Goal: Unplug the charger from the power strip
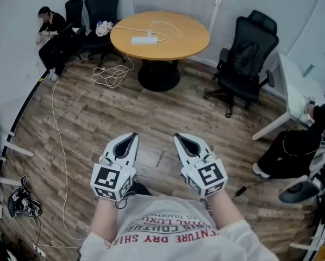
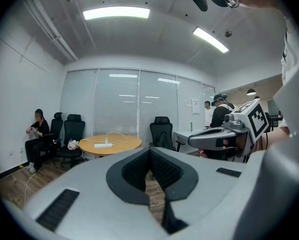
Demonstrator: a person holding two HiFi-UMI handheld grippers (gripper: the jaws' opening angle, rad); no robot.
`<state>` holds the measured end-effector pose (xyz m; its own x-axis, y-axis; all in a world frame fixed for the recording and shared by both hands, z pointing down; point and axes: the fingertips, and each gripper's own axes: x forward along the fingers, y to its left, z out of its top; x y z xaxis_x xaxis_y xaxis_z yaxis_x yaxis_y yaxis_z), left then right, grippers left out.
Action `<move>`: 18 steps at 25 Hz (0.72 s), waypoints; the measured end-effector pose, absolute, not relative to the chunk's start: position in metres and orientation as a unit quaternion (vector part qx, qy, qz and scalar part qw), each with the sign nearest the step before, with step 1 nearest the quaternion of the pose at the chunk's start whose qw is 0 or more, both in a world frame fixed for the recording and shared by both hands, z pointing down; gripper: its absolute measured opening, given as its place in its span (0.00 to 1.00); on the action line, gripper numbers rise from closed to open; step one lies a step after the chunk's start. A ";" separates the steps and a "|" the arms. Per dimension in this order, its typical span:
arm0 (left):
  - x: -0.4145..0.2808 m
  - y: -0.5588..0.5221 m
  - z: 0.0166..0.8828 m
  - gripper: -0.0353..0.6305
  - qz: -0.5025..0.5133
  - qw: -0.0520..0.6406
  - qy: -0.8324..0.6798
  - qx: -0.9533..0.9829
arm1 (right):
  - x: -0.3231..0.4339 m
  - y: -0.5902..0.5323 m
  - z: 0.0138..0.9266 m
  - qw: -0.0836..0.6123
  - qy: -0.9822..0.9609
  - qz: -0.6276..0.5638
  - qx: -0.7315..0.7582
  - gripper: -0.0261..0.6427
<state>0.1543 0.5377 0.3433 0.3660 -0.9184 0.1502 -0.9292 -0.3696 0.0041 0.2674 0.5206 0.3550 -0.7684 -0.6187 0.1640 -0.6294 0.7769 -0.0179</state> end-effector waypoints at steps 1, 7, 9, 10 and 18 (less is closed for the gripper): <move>0.156 0.537 0.346 0.10 0.062 0.047 -0.558 0.826 | 0.267 0.520 0.359 0.078 -0.939 0.036 0.332 0.08; 0.150 0.522 0.365 0.10 0.078 0.061 -0.547 0.831 | 0.258 0.500 0.377 0.088 -0.936 0.054 0.335 0.08; 0.140 0.507 0.368 0.10 0.076 0.063 -0.548 0.831 | 0.250 0.487 0.380 0.087 -0.936 0.060 0.337 0.08; 0.135 0.498 0.369 0.10 0.076 0.063 -0.546 0.832 | 0.245 0.479 0.381 0.086 -0.935 0.062 0.338 0.08; 0.069 0.400 0.376 0.10 0.066 0.071 -0.523 0.847 | 0.179 0.390 0.390 0.110 -0.924 0.049 0.363 0.08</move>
